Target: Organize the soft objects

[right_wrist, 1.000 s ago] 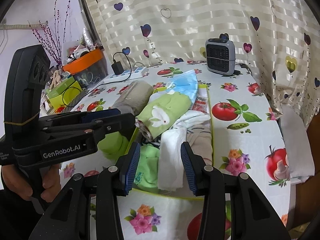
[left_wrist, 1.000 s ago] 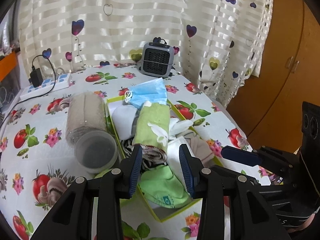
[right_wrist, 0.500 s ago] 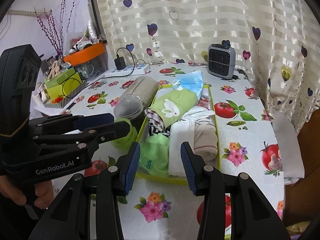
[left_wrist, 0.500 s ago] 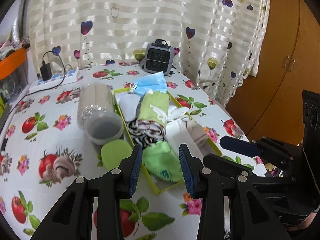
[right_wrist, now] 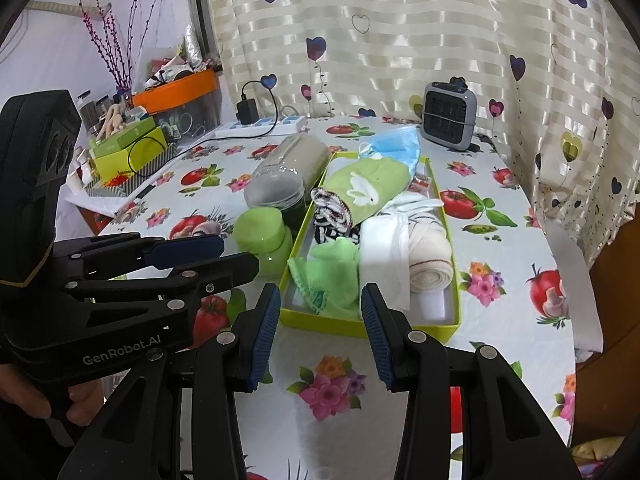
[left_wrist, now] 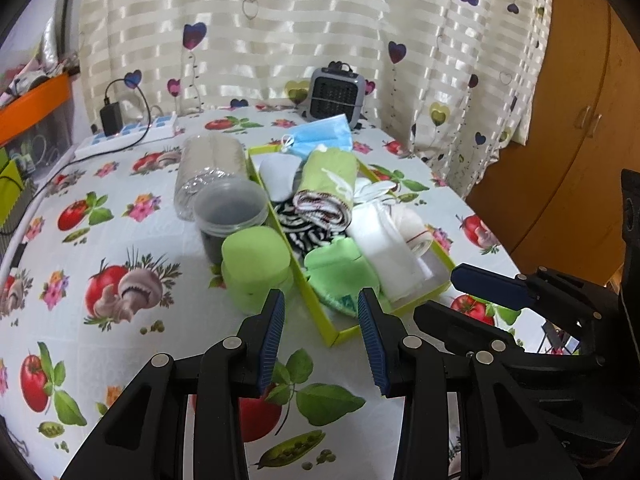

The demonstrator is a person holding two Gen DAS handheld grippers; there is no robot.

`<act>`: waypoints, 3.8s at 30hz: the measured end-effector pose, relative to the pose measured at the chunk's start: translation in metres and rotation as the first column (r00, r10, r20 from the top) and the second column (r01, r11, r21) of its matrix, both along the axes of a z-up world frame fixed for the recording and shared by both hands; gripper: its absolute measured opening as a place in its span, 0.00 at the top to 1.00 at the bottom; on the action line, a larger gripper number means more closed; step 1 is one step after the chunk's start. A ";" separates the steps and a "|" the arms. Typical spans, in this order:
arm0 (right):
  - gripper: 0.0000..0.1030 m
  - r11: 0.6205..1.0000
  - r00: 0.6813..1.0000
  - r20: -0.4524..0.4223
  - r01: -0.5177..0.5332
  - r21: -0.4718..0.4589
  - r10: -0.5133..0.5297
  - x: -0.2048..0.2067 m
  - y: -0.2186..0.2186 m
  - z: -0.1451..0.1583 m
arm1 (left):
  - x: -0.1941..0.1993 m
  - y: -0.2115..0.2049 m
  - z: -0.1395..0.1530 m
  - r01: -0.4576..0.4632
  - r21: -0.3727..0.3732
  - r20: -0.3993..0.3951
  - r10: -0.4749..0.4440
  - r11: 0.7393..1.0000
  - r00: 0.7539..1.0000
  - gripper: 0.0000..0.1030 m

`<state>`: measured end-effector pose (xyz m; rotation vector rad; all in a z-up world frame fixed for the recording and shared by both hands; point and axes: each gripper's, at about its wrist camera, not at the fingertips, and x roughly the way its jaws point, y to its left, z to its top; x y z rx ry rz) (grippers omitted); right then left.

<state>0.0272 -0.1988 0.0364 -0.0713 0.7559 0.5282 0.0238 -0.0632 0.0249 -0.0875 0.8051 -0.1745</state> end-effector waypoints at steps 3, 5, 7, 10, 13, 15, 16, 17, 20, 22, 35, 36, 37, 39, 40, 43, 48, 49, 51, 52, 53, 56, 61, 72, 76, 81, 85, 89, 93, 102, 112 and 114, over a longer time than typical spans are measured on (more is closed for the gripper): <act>0.58 1.000 1.000 -0.011 0.000 -0.007 0.000 0.000 0.004 -0.004 | 0.000 0.003 -0.004 -0.011 0.007 -0.003 0.011 1.000 1.000 0.64; 0.58 1.000 1.000 -0.017 -0.003 -0.009 0.003 0.001 0.006 -0.007 | 0.000 0.003 -0.006 -0.020 0.013 -0.005 0.020 1.000 1.000 0.64; 0.58 1.000 1.000 -0.023 -0.006 -0.009 0.006 0.002 0.008 -0.010 | 0.000 0.005 -0.007 -0.029 0.024 -0.003 0.029 0.999 1.000 0.64; 0.58 1.000 0.999 -0.031 -0.011 -0.007 0.010 0.003 0.010 -0.013 | -0.001 0.005 -0.009 -0.039 0.038 0.003 0.039 0.999 0.999 0.64; 0.58 1.000 0.999 -0.035 -0.014 -0.008 0.013 0.003 0.012 -0.015 | -0.001 0.006 -0.011 -0.041 0.045 0.004 0.041 0.998 0.999 0.64; 0.58 1.000 0.999 -0.039 -0.016 -0.008 0.015 0.003 0.012 -0.016 | -0.001 0.007 -0.011 -0.038 0.049 0.005 0.038 0.998 0.999 0.64; 0.58 1.000 0.999 -0.042 -0.016 -0.008 0.016 0.003 0.013 -0.017 | -0.001 0.006 -0.011 -0.040 0.044 0.005 0.040 0.998 0.999 0.64; 0.58 1.000 0.999 -0.044 -0.016 -0.008 0.015 0.003 0.013 -0.018 | -0.001 0.006 -0.010 -0.041 0.043 0.005 0.040 0.998 0.999 0.64; 0.58 1.000 0.999 -0.045 -0.016 -0.009 0.015 0.002 0.014 -0.018 | -0.001 0.005 -0.011 -0.040 0.048 0.009 0.039 0.998 0.999 0.64; 0.58 1.000 0.999 -0.044 -0.016 -0.012 0.016 0.002 0.014 -0.018 | -0.002 0.005 -0.012 -0.035 0.054 0.011 0.035 0.998 0.999 0.64; 0.58 0.999 0.999 -0.046 -0.017 -0.030 0.016 0.000 0.015 -0.021 | -0.004 0.008 -0.014 -0.036 0.064 0.007 0.035 0.997 0.999 0.65; 0.58 0.999 0.999 -0.046 -0.018 -0.028 0.017 0.000 0.015 -0.020 | -0.005 0.009 -0.013 -0.037 0.064 0.008 0.036 0.997 0.999 0.65; 0.58 0.999 0.999 -0.047 -0.019 -0.026 0.018 0.000 0.014 -0.020 | -0.005 0.007 -0.013 -0.038 0.067 0.008 0.037 0.997 0.999 0.65; 0.58 1.000 0.999 -0.046 -0.020 -0.025 0.018 -0.001 0.015 -0.020 | -0.004 0.009 -0.013 -0.037 0.062 0.006 0.037 0.997 0.999 0.65; 0.58 0.999 0.999 -0.044 -0.019 -0.025 0.018 -0.001 0.015 -0.020 | -0.005 0.007 -0.013 -0.037 0.063 0.005 0.037 0.997 0.999 0.65; 0.58 1.000 0.999 -0.045 -0.020 -0.025 0.018 -0.001 0.015 -0.020 | -0.005 0.008 -0.012 -0.038 0.069 0.010 0.038 0.997 0.999 0.65; 0.58 1.000 0.999 -0.043 -0.019 -0.024 0.018 -0.002 0.015 -0.019 | -0.005 0.009 -0.013 -0.039 0.069 0.007 0.039 0.997 0.999 0.65; 0.58 1.000 0.999 -0.043 -0.019 -0.024 0.018 -0.002 0.015 -0.018 | -0.005 0.008 -0.012 -0.040 0.068 0.004 0.040 0.997 0.999 0.65; 0.58 1.000 0.999 -0.044 -0.020 -0.023 0.019 -0.002 0.015 -0.019 | -0.005 0.011 -0.011 -0.041 0.067 0.004 0.041 0.997 0.999 0.65; 0.58 1.000 0.999 -0.043 -0.021 -0.022 0.020 -0.002 0.015 -0.018 | -0.005 0.011 -0.011 -0.041 0.068 0.005 0.040 0.997 0.999 0.65; 0.58 1.000 0.999 -0.043 -0.022 -0.021 0.021 -0.003 0.014 -0.017 | -0.006 0.010 -0.011 -0.042 0.069 0.005 0.042 0.997 0.999 0.65; 0.58 1.000 0.999 -0.043 -0.023 -0.020 0.022 -0.004 0.015 -0.016 | -0.006 0.012 -0.011 -0.040 0.066 0.002 0.040 0.997 0.999 0.65; 0.58 1.000 0.999 -0.043 -0.023 -0.021 0.022 -0.004 0.015 -0.016 | -0.006 0.010 -0.011 -0.042 0.066 0.004 0.041 0.997 0.999 0.65; 0.58 1.000 0.999 -0.044 -0.024 -0.019 0.023 -0.004 0.016 -0.016 | -0.005 0.014 -0.011 -0.042 0.060 -0.001 0.042 0.997 0.999 0.65; 0.58 1.000 0.999 -0.044 -0.023 -0.020 0.023 -0.004 0.016 -0.016 | -0.006 0.013 -0.011 -0.042 0.052 -0.013 0.043 0.998 0.999 0.65; 0.58 0.999 0.999 -0.046 -0.024 -0.021 0.023 -0.006 0.017 -0.017 | -0.008 0.010 -0.012 -0.045 0.063 -0.008 0.046 0.997 0.999 0.65; 0.58 1.000 0.999 -0.045 -0.024 -0.020 0.023 -0.005 0.017 -0.017 | -0.010 0.006 -0.012 -0.051 0.088 0.015 0.050 0.995 0.999 0.65; 0.58 0.999 0.999 -0.043 -0.026 -0.018 0.025 -0.006 0.018 -0.017 | -0.010 0.006 -0.011 -0.052 0.087 0.018 0.050 0.995 0.999 0.65; 0.58 0.999 0.999 -0.044 -0.026 -0.019 0.026 -0.006 0.017 -0.017 | -0.011 0.006 -0.011 -0.055 0.094 0.021 0.053 0.994 0.998 0.65; 0.58 1.000 0.999 -0.043 -0.020 -0.016 0.020 -0.007 0.017 -0.016 | -0.012 0.005 -0.012 -0.052 0.105 0.012 0.051 0.993 0.999 0.65; 0.58 1.000 0.999 -0.045 -0.022 -0.015 0.021 -0.005 0.017 -0.016 | -0.012 0.005 -0.013 -0.054 0.105 0.014 0.052 0.993 0.999 0.65; 0.58 1.000 0.999 -0.046 -0.022 -0.014 0.021 -0.006 0.018 -0.016 | -0.012 0.005 -0.013 -0.055 0.109 0.018 0.054 0.992 0.998 0.65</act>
